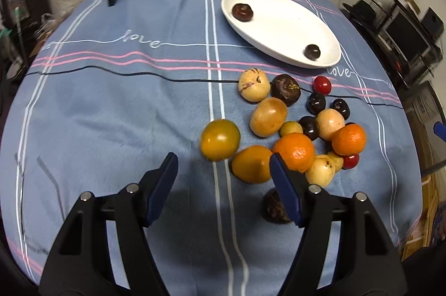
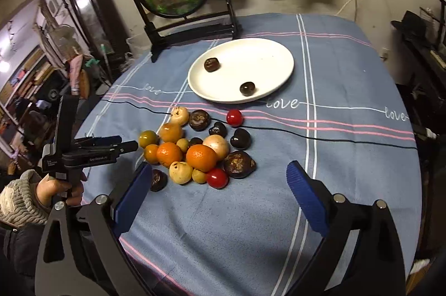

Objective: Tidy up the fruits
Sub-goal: 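Move both open tools back toward the fruit pile, then grasp a yellow-green fruit with the left tool while the right tool grasps a large dark brown fruit, then carry both fruits over the white plate and open both tools to release, then move both open tools back toward the fruit pile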

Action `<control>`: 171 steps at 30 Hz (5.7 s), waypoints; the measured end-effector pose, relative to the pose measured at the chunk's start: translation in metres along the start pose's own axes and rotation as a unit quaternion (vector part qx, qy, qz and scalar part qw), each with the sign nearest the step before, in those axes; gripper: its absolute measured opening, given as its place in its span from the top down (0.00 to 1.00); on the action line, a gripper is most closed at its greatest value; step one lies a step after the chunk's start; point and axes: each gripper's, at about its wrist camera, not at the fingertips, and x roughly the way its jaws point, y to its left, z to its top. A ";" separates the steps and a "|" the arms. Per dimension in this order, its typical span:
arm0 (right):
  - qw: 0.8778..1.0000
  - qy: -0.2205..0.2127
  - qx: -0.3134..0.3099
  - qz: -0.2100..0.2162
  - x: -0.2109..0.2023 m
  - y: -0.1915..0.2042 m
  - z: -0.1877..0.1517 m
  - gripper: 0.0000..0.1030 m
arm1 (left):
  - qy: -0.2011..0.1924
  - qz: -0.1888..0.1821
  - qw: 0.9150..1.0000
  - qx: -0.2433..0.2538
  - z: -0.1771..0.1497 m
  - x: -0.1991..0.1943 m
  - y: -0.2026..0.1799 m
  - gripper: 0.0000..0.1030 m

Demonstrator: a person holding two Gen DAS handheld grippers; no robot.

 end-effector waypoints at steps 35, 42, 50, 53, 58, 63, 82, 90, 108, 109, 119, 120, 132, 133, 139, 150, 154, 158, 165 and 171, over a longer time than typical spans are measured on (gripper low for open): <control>0.995 0.094 -0.009 -0.035 0.052 -0.003 0.005 0.06 | 0.025 -0.036 0.999 0.000 0.017 0.051 0.015 0.63; 0.993 0.100 -0.044 -0.042 0.084 -0.015 -0.003 0.27 | 0.021 -0.037 0.999 -0.008 0.007 0.031 0.020 0.63; 0.992 0.110 -0.049 -0.040 0.116 -0.027 -0.003 0.29 | 0.021 -0.029 0.999 -0.013 -0.003 0.015 0.017 0.63; 0.989 0.119 -0.070 -0.050 0.129 -0.022 0.000 0.29 | 0.023 -0.026 0.999 -0.015 -0.004 0.016 0.016 0.63; 0.987 0.130 -0.066 -0.064 0.146 -0.027 0.009 0.29 | 0.026 -0.021 0.999 -0.014 -0.003 0.016 0.013 0.63; 0.990 0.110 -0.006 -0.092 0.132 -0.063 0.012 0.29 | 0.026 -0.018 0.999 -0.023 -0.001 0.015 0.017 0.63; 0.992 0.114 -0.002 -0.053 0.137 -0.061 0.003 0.54 | 0.032 -0.024 0.999 -0.019 -0.002 0.019 0.011 0.63; 0.994 0.099 -0.002 -0.042 0.109 -0.049 -0.003 0.54 | 0.012 -0.027 1.000 -0.003 0.002 0.007 0.000 0.63; 0.999 0.039 -0.026 -0.016 0.168 -0.073 0.135 0.54 | -0.027 -0.028 0.996 0.075 0.162 0.075 -0.075 0.63; 0.999 0.040 -0.027 -0.014 0.174 -0.074 0.140 0.54 | -0.021 -0.026 0.997 0.076 0.167 0.084 -0.077 0.63; 0.998 0.044 -0.048 -0.020 0.218 -0.078 0.159 0.36 | 0.001 -0.018 0.998 0.064 0.176 0.126 -0.076 0.47; 0.998 0.038 -0.050 -0.024 0.215 -0.076 0.159 0.36 | -0.001 -0.018 0.998 0.062 0.177 0.124 -0.075 0.43; 1.000 0.003 0.009 -0.017 0.120 -0.063 0.093 0.36 | -0.019 0.003 1.000 -0.005 0.104 0.053 -0.019 0.35; 1.000 0.011 0.023 -0.012 0.114 -0.063 0.078 0.36 | -0.013 0.006 1.000 -0.011 0.091 0.050 -0.013 0.35; 0.997 0.053 0.049 0.015 0.094 -0.047 0.021 0.36 | 0.008 0.003 1.000 -0.027 0.047 0.044 0.002 0.35; 0.998 0.064 0.013 -0.004 0.076 -0.025 0.003 0.35 | 0.000 0.004 1.000 0.018 0.063 0.054 -0.020 0.27; 0.998 0.066 0.014 -0.011 0.074 -0.027 0.001 0.35 | 0.002 0.009 0.999 0.032 0.072 0.063 -0.027 0.24; 0.997 0.071 0.025 -0.016 0.076 -0.032 0.001 0.35 | 0.015 0.017 0.999 0.039 0.080 0.076 -0.024 0.23; 0.997 0.080 0.019 -0.015 0.081 -0.030 0.002 0.35 | 0.010 0.028 0.999 0.040 0.080 0.073 -0.008 0.18; 0.996 0.083 0.018 -0.010 0.084 -0.029 0.004 0.35 | 0.003 0.050 0.999 -0.013 0.067 0.052 0.031 0.19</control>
